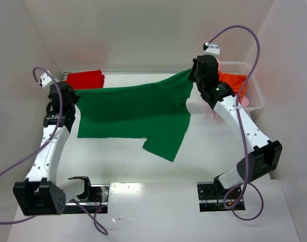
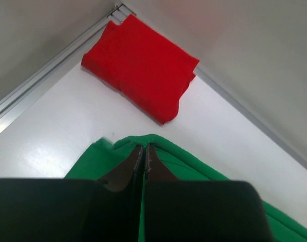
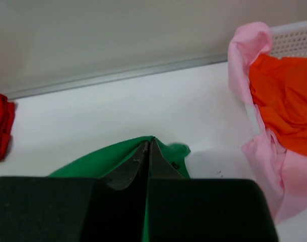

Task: Fold and stack the t-shirts
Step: Flatten out the tshirt

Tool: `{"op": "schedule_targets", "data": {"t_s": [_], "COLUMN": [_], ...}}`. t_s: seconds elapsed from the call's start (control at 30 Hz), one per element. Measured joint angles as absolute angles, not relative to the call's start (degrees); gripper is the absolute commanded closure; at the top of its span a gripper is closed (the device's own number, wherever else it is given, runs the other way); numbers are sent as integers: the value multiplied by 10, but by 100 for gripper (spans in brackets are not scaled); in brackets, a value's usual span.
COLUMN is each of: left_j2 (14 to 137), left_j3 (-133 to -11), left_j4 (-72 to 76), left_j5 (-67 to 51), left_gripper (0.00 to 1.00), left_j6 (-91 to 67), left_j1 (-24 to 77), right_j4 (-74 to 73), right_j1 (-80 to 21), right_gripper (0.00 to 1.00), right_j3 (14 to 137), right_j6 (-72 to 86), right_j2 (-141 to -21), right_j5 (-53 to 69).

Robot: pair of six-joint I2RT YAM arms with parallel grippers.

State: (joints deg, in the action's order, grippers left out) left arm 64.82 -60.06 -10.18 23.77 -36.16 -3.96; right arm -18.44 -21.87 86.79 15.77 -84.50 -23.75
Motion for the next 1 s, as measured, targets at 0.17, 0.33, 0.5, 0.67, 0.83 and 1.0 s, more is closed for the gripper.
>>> {"op": "schedule_targets", "data": {"t_s": [0.17, 0.33, 0.5, 0.67, 0.83, 1.0], "left_j2": [689, 628, 465, 283, 182, 147], "left_j3": [-653, -682, -672, -677, -694, -695], "left_j4": [-94, -103, -122, -186, -232, -255], "left_j5": [216, 182, 149, 138, 147, 167], "left_gripper": [100, 100, 100, 100, 100, 100], "left_j6": [-350, -337, -332, -334, -354, -366], "left_j1": [-48, -48, -48, -47, -17, 7], "right_j4": [-183, -193, -208, -263, -314, -337], "right_j1": [-213, -213, -213, -213, -213, -211], "right_gripper": [100, 100, 100, 100, 100, 100], "right_j3": [922, 932, 923, 934, 1008, 1018], "right_j6": [155, 152, 151, 151, 147, 142], "right_j2": [-852, -783, -638, -484, -396, -360], "right_j5": [-233, -222, -199, -172, -142, -128]}}
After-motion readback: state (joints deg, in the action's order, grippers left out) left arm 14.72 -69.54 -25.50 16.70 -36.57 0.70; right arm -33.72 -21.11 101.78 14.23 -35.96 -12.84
